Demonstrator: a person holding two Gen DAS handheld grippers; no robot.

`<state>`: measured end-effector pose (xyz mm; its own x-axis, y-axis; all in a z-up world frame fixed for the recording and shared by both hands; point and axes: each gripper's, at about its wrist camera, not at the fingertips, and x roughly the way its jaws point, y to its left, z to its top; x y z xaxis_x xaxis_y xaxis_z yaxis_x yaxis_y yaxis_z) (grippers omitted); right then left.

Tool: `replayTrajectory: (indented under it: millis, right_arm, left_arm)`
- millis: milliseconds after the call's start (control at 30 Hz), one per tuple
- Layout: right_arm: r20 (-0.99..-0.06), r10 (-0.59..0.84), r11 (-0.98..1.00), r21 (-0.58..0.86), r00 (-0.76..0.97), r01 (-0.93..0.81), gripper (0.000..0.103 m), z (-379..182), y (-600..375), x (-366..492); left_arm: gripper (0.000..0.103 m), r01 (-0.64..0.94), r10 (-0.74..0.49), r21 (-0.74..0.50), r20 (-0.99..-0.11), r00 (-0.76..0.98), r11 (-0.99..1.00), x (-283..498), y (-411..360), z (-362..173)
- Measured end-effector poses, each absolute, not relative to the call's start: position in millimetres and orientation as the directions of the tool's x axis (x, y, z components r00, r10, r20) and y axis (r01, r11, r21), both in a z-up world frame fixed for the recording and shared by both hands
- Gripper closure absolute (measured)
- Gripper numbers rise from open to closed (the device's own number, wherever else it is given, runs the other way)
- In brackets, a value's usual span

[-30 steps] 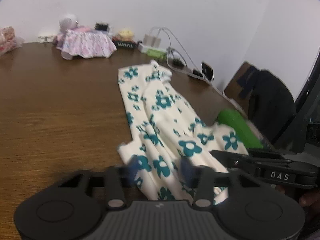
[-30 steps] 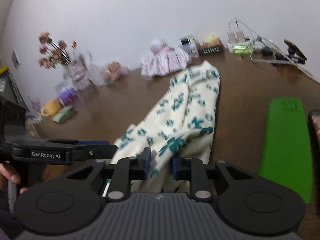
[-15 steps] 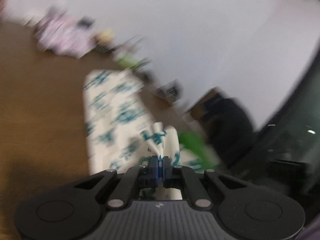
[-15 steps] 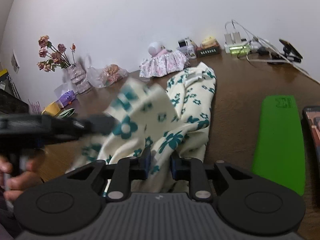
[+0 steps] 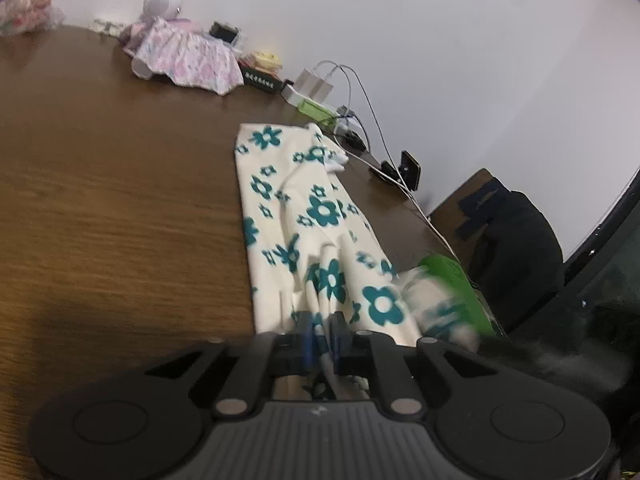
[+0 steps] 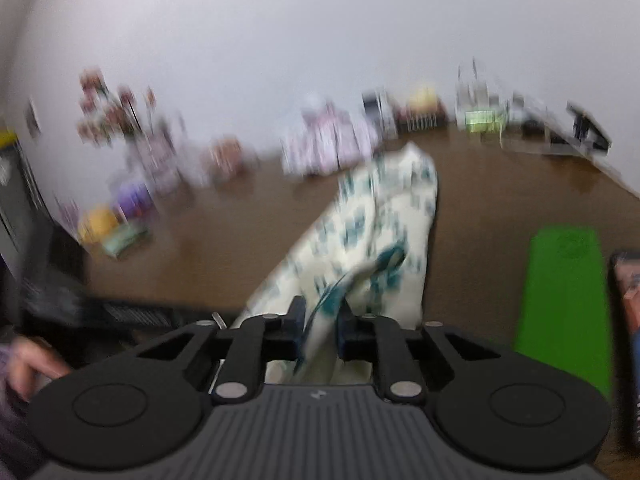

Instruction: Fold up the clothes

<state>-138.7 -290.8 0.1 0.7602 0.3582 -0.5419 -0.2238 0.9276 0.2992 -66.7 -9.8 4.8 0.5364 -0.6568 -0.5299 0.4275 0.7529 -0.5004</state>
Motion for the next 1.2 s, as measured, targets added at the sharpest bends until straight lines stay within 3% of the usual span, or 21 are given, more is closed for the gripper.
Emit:
replayTrajectory:
  millis: [100,200,233,300,333,400,700,867,1000,1100,1133,1200]
  right_arm:
    - [-0.527,0.36,0.928,0.29,0.769,-0.235,0.09,-5.7,-286.9,-138.2]
    - [-0.529,0.357,0.93,0.275,0.77,-0.243,0.09,-6.4,-285.5,-138.7]
    - [-0.529,0.359,0.93,0.276,0.769,-0.244,0.09,-6.7,-285.9,-138.6]
    - [-0.519,0.354,0.931,0.275,0.778,-0.241,0.09,-4.4,-287.4,-140.8]
    - [-0.508,0.347,0.933,0.271,0.789,-0.236,0.09,-1.4,-288.8,-143.9]
    - [-0.484,0.332,0.938,0.263,0.81,-0.227,0.089,4.7,-291.6,-150.1]
    - [-0.373,0.296,0.948,0.225,0.879,-0.224,0.09,32.1,-295.9,-174.6]
    - [-0.516,0.271,0.959,0.216,0.813,-0.183,0.093,1.3,-279.7,-150.0]
    - [-0.497,0.279,0.951,0.262,0.822,-0.164,0.094,1.1,-288.3,-148.4]
    - [-0.463,0.246,0.961,0.229,0.852,-0.153,0.089,12.7,-291.9,-156.6]
    - [-0.45,0.238,0.962,0.228,0.86,-0.147,0.075,15.0,-295.1,-159.5]
    - [-0.432,0.231,0.962,0.233,0.872,-0.14,0.069,17.4,-300.7,-163.8]
  left_arm:
    - [0.082,0.479,-0.668,-0.466,-0.48,0.569,0.744,-76.1,-6.1,26.4]
    - [0.058,0.572,-0.731,-0.455,-0.4,0.554,0.682,-86.4,-10.6,40.4]
    - [0.055,0.603,-0.75,-0.447,-0.388,0.535,0.661,-88.3,-17.1,39.1]
    - [0.06,0.596,-0.727,-0.419,-0.457,0.513,0.685,-85.6,-34.9,27.6]
    - [0.072,0.575,-0.7,-0.408,-0.498,0.511,0.709,-82.7,-40.4,20.4]
    - [0.083,0.529,-0.656,-0.399,-0.555,0.511,0.749,-77.1,-44.9,6.8]
    - [0.086,0.516,-0.669,-0.428,-0.516,0.535,0.742,-80.3,-27.9,-2.2]
    - [0.088,0.49,-0.652,-0.43,-0.512,0.56,0.758,-84.3,-18.1,1.1]
    - [0.086,0.468,-0.637,-0.432,-0.508,0.58,0.771,-87.5,-10.2,3.8]
    - [0.079,0.458,-0.628,-0.431,-0.503,0.593,0.778,-89.5,-5.9,6.3]
    - [0.077,0.46,-0.627,-0.427,-0.501,0.597,0.778,-89.7,-6.1,7.8]
    - [0.076,0.465,-0.626,-0.419,-0.495,0.603,0.78,-90.1,-6.5,10.6]
